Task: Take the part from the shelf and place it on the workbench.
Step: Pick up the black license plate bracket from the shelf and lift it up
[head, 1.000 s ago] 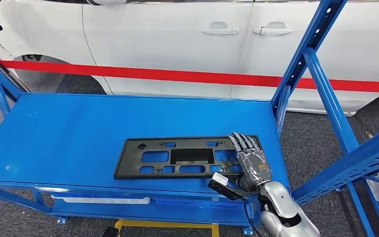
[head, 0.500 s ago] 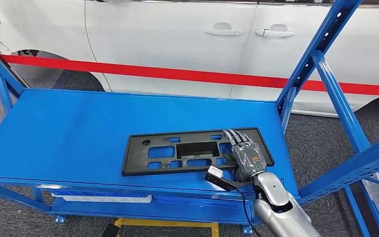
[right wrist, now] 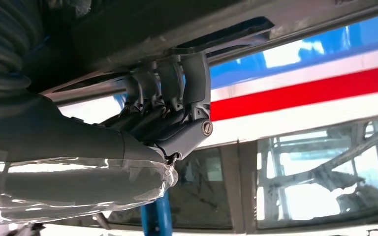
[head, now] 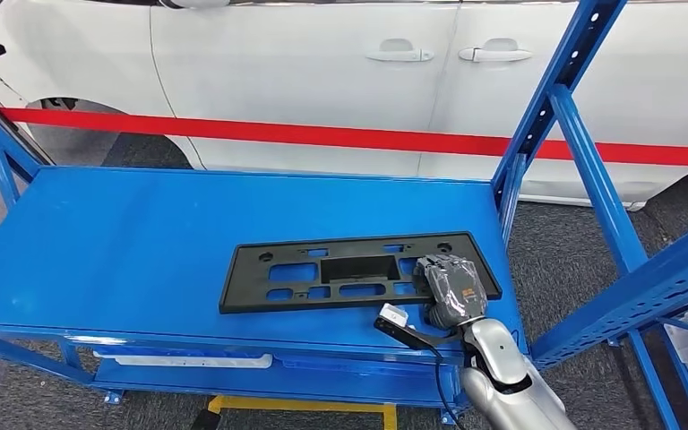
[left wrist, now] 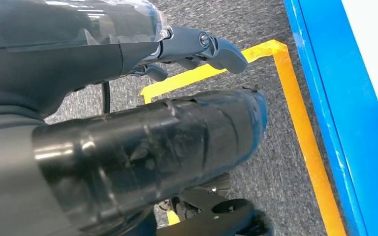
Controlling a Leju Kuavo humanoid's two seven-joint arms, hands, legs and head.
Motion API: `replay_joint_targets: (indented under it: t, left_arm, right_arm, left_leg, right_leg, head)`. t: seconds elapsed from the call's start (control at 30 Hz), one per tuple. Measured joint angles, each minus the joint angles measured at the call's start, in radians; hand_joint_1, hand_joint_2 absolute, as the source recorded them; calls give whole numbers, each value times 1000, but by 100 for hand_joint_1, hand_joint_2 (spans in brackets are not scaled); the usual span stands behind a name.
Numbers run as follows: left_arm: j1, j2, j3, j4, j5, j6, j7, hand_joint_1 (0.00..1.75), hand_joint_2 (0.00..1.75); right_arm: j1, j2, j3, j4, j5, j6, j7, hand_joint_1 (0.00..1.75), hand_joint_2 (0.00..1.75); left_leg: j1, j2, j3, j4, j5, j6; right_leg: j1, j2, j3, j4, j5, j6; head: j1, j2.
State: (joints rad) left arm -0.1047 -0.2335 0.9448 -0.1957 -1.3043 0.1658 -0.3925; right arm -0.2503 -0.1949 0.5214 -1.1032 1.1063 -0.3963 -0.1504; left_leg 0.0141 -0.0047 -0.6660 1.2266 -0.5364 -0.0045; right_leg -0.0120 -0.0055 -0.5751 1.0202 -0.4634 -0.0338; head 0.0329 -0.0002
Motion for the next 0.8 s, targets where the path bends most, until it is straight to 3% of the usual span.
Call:
replay_joint_targets:
  t: [0.07, 0.1, 0.2, 0.27, 0.3, 0.37, 0.4, 0.43, 0.47, 0.5, 0.53, 0.6, 0.63, 0.73, 0.8]
  left_arm:
    - [0, 0, 0, 0, 2, 2, -1, 0, 0]
    - [0, 0, 0, 0, 3, 3, -1, 0, 0]
    - [3, 0, 0, 0, 5, 5, -3, 0, 0]
    - [4, 0, 0, 0, 8, 8, -6, 0, 0]
    - [4, -1, 0, 0, 11, 9, -8, 0, 0]
    - [5, -1, 0, 0, 16, 13, -11, 0, 0]
    - [7, -1, 1, 0, 17, 15, -11, 0, 0]
    - [8, -1, 1, 0, 18, 16, -12, 0, 0]
    - [9, -1, 1, 0, 19, 17, -12, 0, 0]
    - [10, -2, 1, 0, 19, 18, -12, 0, 0]
    - [10, -2, 1, 0, 19, 18, -12, 0, 0]
    - [10, -2, 1, 0, 19, 18, -12, 0, 0]
    - [10, -2, 1, 0, 19, 19, -12, 0, 0]
    - [10, -2, 1, 0, 19, 19, -12, 0, 0]
    - [10, -2, 1, 0, 19, 20, -12, 0, 0]
  right_arm:
    - [26, 0, -10, -31, 1, -20, -3, 171, 175]
    - [40, 0, -16, -48, 3, -30, -5, 171, 175]
    - [77, 1, -27, -103, 18, -58, -7, 171, 175]
    - [105, 2, -35, -149, 42, -92, -7, 173, 175]
    - [120, 4, -38, -178, 61, -115, -4, 173, 175]
    - [153, 9, -42, -245, 111, -164, 7, 173, 175]
    - [170, 13, -42, -280, 138, -183, 15, 173, 175]
    - [186, 16, -42, -313, 163, -198, 22, 173, 175]
    - [199, 20, -42, -344, 184, -209, 28, 173, 175]
    - [208, 23, -41, -370, 197, -214, 30, 173, 175]
    - [215, 25, -41, -392, 204, -217, 32, 173, 175]
    - [221, 28, -41, -425, 209, -217, 33, 173, 175]
    - [224, 30, -41, -437, 210, -218, 34, 173, 175]
    - [233, 35, -41, -463, 211, -218, 36, 173, 175]
    - [235, 38, -41, -475, 211, -218, 37, 173, 175]
  left_leg:
    - [0, 0, 65, -137, 57, 5]
    - [-1, -1, 84, -180, 68, 8]
    - [-6, -2, 90, -201, 69, 23]
    - [-4, -2, 93, -210, 75, 36]
    - [-2, -1, 94, -214, 78, 41]
    - [-1, -1, 94, -215, 78, 46]
    - [-2, -1, 94, -214, 77, 48]
    - [-2, -1, 95, -213, 76, 48]
    - [-2, -1, 96, -212, 74, 48]
    - [-2, -1, 98, -211, 71, 47]
    - [-2, -2, 101, -210, 69, 45]
    - [-5, -2, 103, -207, 64, 38]
    - [-7, -2, 103, -207, 62, 34]
    - [-7, -1, 105, -209, 59, 17]
    - [-6, -1, 90, -169, 29, 7]
  right_leg:
    - [2, 1, -2, 9, -6, 7]
    - [3, 2, -4, 13, -8, 13]
    - [5, 3, -9, 13, -6, 28]
    - [2, 4, -17, 32, -23, 38]
    - [1, 4, -33, 68, -47, 42]
    - [0, 5, -92, 191, -111, 49]
    - [-1, 5, -123, 252, -132, 51]
    - [-2, 5, -142, 287, -136, 52]
    - [-3, 5, -143, 285, -120, 52]
    - [-3, 4, -123, 241, -87, 51]
    - [-4, 4, -90, 171, -49, 48]
    - [0, 5, -33, 54, -8, 40]
    - [3, 5, -22, 26, -4, 35]
    - [4, 8, -18, 13, -3, 20]
    - [-1, 7, -13, 3, 2, 6]
  head:
    - [0, 0]
    - [0, 0]
    - [0, 0]
    - [1, 0]
    - [1, 0]
    - [1, 0]
    - [1, 0]
    - [1, 0]
    - [1, 0]
    - [1, 0]
    - [1, 0]
    - [1, 0]
    - [1, 0]
    - [1, 0]
    - [0, 0]
